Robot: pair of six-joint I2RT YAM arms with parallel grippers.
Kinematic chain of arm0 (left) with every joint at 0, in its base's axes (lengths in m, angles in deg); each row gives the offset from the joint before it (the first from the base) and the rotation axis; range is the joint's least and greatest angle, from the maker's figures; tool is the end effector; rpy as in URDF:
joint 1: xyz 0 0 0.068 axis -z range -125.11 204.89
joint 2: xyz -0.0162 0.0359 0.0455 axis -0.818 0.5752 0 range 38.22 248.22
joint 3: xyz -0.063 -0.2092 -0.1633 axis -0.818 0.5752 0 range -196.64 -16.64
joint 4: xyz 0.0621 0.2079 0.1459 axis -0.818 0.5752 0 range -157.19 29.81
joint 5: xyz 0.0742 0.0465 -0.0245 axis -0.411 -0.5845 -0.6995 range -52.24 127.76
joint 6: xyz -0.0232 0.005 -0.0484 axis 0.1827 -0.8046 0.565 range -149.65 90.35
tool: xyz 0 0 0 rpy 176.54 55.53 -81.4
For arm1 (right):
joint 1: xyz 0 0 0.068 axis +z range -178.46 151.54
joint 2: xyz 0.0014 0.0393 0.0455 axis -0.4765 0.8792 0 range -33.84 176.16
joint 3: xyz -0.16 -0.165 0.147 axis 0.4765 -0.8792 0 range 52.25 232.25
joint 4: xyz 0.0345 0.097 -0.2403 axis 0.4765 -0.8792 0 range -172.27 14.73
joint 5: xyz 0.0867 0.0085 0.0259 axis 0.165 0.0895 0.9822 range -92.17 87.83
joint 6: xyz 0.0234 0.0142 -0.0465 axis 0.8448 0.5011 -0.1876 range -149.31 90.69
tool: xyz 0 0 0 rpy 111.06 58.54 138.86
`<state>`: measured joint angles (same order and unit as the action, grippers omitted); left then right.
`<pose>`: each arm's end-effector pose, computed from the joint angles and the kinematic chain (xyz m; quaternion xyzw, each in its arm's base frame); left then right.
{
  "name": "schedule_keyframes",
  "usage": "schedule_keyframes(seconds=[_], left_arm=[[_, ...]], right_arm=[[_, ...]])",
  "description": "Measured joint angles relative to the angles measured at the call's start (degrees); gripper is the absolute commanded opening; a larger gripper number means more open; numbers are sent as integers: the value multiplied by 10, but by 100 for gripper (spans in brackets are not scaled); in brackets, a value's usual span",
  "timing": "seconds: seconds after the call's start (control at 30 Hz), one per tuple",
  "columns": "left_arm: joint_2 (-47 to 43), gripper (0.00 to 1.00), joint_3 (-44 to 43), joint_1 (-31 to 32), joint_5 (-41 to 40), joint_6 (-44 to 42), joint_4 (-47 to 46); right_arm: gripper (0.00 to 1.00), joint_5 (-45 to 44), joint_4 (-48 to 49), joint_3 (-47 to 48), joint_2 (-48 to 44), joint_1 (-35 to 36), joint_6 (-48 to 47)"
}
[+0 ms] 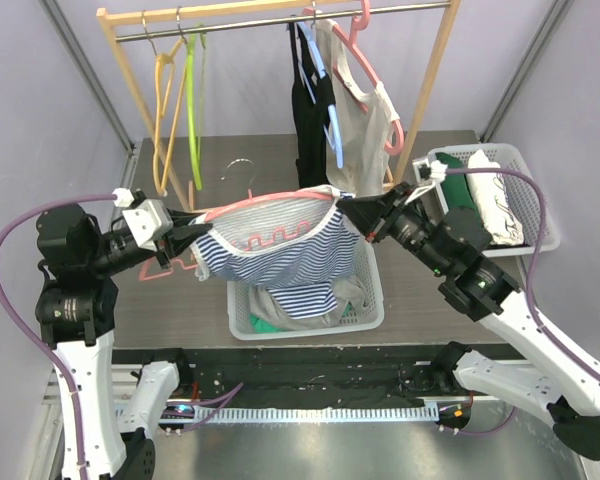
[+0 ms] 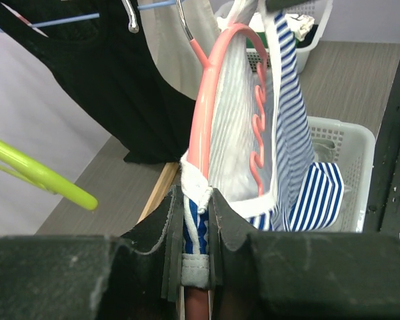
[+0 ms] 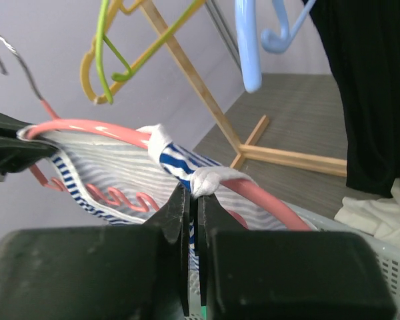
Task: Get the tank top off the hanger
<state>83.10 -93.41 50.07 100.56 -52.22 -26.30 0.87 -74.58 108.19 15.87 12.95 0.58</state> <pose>0.1009 -0.0233 0.4661 0.4345 0.5890 -0.2538 0.6324 0.1450 0.1304 0.4142 -0.0863 0.6575 0.4504 0.5977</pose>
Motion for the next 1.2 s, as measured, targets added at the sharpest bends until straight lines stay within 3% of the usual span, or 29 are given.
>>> schedule_keyframes(seconds=[0.27, 0.53, 0.73, 1.2], left_arm=[[0, 0, 2, 0, -3, -30, 25], [0, 0, 0, 1, -3, -49, 52], [1, 0, -21, 4, -3, -56, 76], [25, 0, -30, 4, -7, -18, 44]], right_arm=[[1, -34, -28, 42, -47, -11, -24], [1, -88, -107, 49, 3, -65, -17], [1, -8, -138, 33, 58, -156, 21], [1, 118, -158, -42, 45, -180, 26]])
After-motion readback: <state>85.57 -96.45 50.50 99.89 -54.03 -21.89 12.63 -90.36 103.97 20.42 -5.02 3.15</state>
